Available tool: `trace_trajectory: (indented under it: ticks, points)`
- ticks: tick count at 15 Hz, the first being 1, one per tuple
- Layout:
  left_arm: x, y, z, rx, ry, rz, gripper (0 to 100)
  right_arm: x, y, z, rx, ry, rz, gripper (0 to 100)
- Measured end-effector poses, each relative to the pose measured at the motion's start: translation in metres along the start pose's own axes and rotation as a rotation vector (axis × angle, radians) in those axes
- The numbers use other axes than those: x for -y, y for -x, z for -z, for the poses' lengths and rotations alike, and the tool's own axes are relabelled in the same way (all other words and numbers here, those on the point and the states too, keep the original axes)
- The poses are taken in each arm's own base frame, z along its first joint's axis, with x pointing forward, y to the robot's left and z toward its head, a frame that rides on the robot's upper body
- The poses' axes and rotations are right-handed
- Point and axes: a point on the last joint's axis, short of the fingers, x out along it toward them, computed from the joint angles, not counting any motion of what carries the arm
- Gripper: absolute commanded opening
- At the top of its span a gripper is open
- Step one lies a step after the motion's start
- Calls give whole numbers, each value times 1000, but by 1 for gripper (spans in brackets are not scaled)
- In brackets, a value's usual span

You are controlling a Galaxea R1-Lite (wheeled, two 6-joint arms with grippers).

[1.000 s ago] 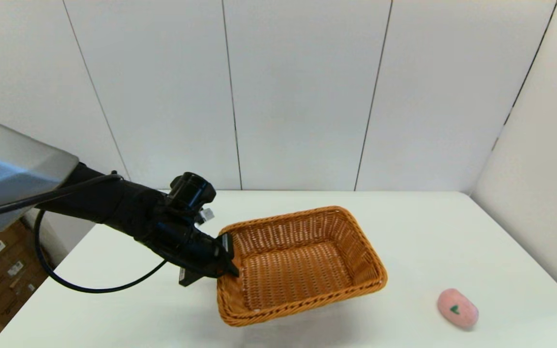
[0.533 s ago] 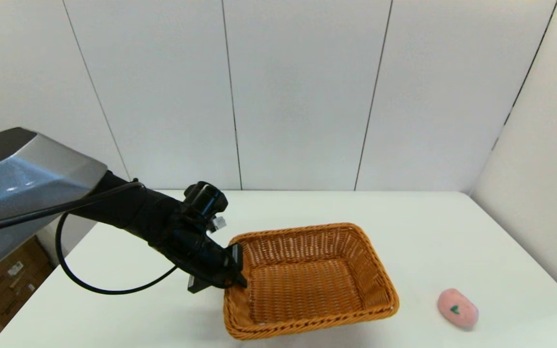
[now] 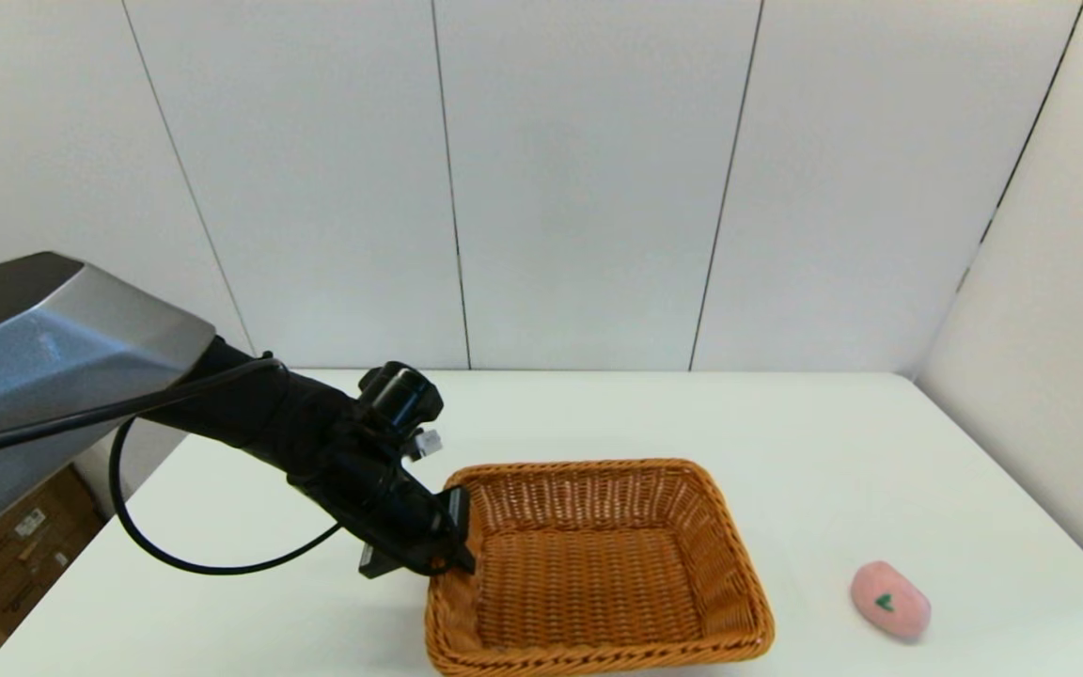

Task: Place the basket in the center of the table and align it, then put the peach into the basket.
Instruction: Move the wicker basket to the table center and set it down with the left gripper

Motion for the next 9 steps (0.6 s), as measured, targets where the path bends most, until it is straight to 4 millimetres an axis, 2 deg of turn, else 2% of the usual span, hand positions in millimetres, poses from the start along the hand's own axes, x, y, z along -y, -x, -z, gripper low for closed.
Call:
trace_trajectory:
  ticks: [9]
  points:
    - [-2, 0, 1, -8, -3, -10, 0, 0, 0, 0, 0, 0, 0, 100]
